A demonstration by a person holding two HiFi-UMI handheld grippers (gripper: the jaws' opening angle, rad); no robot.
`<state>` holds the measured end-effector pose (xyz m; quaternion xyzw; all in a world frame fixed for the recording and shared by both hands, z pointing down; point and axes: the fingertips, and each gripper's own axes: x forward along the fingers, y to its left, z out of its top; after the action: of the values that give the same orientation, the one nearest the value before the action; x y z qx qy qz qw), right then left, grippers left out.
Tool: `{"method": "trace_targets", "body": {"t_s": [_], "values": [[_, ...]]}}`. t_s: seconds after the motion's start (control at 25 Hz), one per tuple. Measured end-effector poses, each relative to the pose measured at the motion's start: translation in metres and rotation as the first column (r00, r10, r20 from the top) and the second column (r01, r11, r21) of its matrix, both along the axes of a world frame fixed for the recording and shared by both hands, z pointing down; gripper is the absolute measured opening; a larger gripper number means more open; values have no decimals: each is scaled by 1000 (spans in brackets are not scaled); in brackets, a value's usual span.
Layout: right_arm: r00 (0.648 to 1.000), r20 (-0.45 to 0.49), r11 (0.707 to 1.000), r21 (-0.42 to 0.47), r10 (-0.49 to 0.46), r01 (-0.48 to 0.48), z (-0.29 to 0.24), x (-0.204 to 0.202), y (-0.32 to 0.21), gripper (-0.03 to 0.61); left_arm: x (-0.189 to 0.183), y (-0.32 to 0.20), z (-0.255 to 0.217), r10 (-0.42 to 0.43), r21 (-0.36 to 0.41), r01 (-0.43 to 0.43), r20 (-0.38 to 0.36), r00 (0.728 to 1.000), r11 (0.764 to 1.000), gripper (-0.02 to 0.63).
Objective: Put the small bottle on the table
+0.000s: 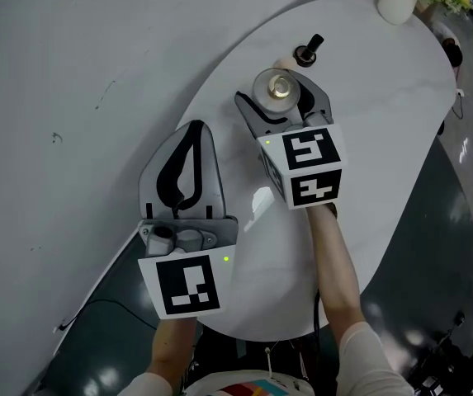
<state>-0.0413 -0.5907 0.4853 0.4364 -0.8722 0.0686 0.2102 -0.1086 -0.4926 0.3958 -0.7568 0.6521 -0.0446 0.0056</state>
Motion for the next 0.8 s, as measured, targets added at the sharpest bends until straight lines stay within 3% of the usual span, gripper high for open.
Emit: {"method": "trace_targets", "body": {"t_s": [0.48, 0.8], "values": [[998, -53, 994, -102, -34, 29, 63, -12, -17, 345, -11, 7, 53, -33, -79, 34, 7, 999, 996, 17], [999, -39, 992, -123, -36, 31, 71, -22, -20, 346, -17, 8, 65, -36, -100, 37, 7, 999, 994, 17]]}}
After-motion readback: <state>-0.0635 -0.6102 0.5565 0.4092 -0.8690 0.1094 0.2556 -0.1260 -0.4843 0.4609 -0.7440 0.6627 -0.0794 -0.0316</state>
